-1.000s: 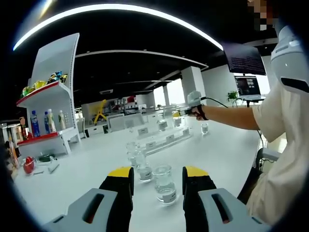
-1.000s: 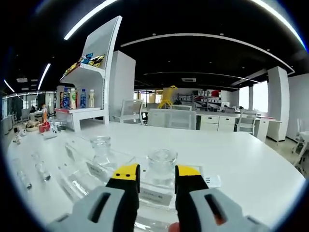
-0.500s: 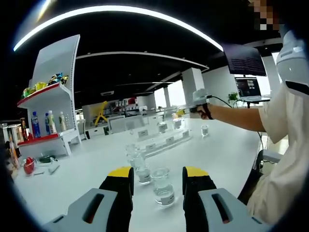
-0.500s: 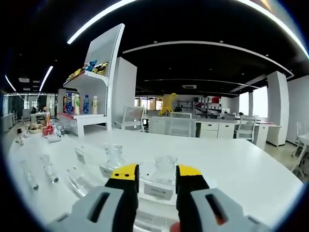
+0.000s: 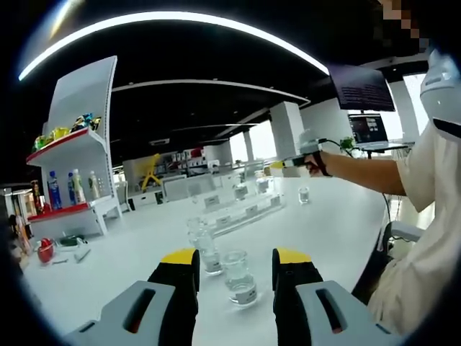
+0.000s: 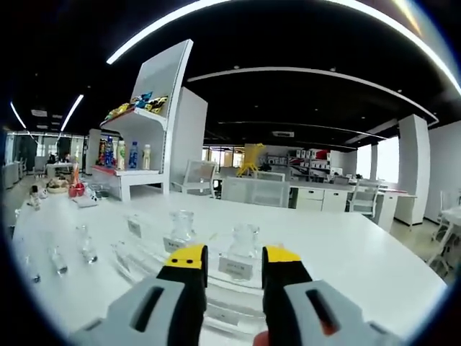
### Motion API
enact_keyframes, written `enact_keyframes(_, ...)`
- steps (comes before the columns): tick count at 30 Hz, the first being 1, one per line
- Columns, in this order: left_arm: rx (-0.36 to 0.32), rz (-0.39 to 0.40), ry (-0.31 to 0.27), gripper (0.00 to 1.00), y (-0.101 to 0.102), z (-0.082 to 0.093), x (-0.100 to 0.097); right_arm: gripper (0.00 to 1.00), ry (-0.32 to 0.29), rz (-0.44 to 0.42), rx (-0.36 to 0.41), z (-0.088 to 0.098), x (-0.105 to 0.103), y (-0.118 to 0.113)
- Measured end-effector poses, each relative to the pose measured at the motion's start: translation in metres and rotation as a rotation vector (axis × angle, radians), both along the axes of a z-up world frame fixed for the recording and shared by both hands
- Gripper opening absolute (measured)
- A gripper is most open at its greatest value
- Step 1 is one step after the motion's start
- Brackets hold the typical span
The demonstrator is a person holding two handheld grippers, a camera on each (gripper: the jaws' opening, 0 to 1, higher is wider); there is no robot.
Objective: Identify the label on the chemical reagent bottle, grasp the chemical reagent bottle, and place it in the designated position on the reagent rack
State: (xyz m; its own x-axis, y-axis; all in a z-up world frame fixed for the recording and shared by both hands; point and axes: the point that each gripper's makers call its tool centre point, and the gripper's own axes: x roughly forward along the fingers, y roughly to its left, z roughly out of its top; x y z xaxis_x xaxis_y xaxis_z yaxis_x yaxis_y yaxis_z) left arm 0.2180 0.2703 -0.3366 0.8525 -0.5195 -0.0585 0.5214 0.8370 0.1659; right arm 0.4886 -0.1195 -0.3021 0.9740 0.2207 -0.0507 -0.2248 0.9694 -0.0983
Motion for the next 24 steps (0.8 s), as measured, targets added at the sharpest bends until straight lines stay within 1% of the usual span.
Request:
enact_keyframes(3, -0.001, 0.01, -0.002, 0.4, 0.003, 0.0, 0.001, 0.29, -0.016, -0.003, -0.01, 0.005, -0.015, -0.001)
enact_keyframes(6, 0.009, 0.036, 0.009, 0.41, 0.011, -0.007, 0.005, 0.29, -0.02, 0.008, -0.015, 0.007, -0.03, -0.001)
enact_keyframes(11, -0.017, 0.033, 0.016, 0.41, 0.015, -0.01, 0.003, 0.29, -0.03, 0.027, -0.035, 0.013, -0.049, 0.003)
enact_keyframes(17, -0.029, 0.039, 0.01, 0.41, 0.019, -0.009, 0.001, 0.29, -0.061, 0.037, -0.018, 0.031, -0.069, 0.003)
enact_keyframes(18, -0.03, 0.037, 0.007, 0.41, 0.019, -0.008, 0.0, 0.29, -0.068, 0.042, 0.005, 0.035, -0.073, 0.003)
enact_keyframes(19, -0.032, 0.035, 0.003, 0.41, 0.019, -0.006, 0.0, 0.29, -0.071, 0.048, 0.009, 0.037, -0.078, 0.002)
enact_keyframes(21, -0.035, 0.032, -0.001, 0.41, 0.018, -0.005, -0.001, 0.29, -0.077, 0.047, 0.002, 0.04, -0.085, -0.001)
enact_keyframes(23, -0.034, 0.029, -0.002, 0.41, 0.017, -0.005, -0.002, 0.29, -0.085, 0.046, 0.012, 0.042, -0.092, -0.006)
enact_keyframes(24, -0.035, 0.027, -0.003, 0.41, 0.016, -0.005, -0.002, 0.29, -0.088, 0.046, 0.032, 0.044, -0.097, -0.009)
